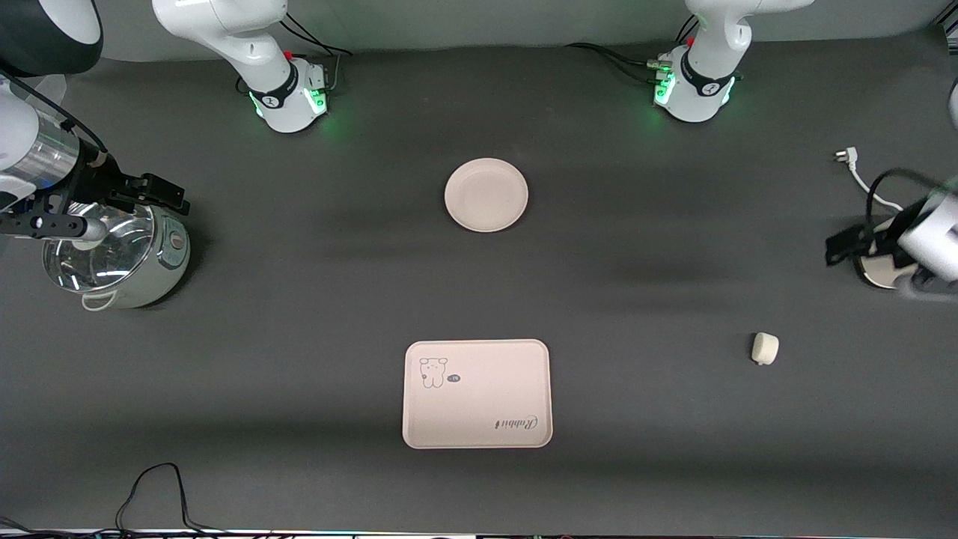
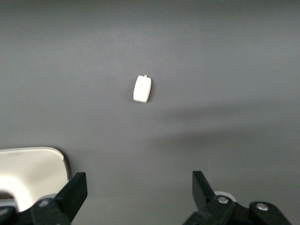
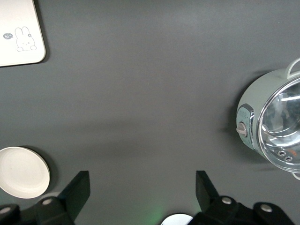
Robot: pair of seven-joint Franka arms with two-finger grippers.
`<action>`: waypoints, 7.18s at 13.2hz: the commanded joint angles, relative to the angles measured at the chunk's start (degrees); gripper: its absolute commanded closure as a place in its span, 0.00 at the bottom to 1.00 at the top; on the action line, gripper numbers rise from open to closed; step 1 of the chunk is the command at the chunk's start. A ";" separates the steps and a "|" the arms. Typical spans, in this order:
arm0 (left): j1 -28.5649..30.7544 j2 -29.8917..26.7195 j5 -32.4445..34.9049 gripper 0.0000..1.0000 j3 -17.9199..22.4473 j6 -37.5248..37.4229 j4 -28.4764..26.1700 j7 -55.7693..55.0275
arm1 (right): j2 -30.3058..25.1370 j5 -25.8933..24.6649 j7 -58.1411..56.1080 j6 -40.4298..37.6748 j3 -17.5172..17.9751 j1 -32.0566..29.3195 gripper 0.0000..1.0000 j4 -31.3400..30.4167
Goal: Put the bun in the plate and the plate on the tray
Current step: 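Reach the left gripper down to the small white bun, then grasp the white bun with the left gripper and lift it, then carry the bun over the white plate and lower it, then release the bun onto the plate while the right gripper approaches the plate, then grasp the plate rim with the right gripper while the left gripper withdraws, then lift the plate with the right gripper and carry it toward the tray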
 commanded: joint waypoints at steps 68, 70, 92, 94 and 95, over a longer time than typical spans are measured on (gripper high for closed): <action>-24.18 7.13 2.29 0.00 -1.60 3.86 2.95 -52.41 | 20.14 36.01 10.49 36.57 -1.29 39.81 0.00 -26.27; -17.49 6.25 3.69 0.00 -1.25 2.62 2.77 -43.61 | 22.25 40.75 10.41 43.94 -1.29 44.64 0.00 -28.46; 3.81 -11.07 -3.40 0.00 -1.16 -3.27 -2.94 -3.40 | 23.41 49.92 10.32 52.78 -5.15 49.76 1.00 -29.44; 3.55 -11.25 -4.21 0.00 -1.25 -3.45 -2.94 -3.58 | 20.43 49.04 10.32 46.39 -9.71 49.76 1.00 -28.22; 3.90 -11.42 -4.03 0.00 -1.16 -3.36 -2.94 -3.58 | 19.46 48.78 10.15 41.83 -12.60 49.93 1.00 -26.64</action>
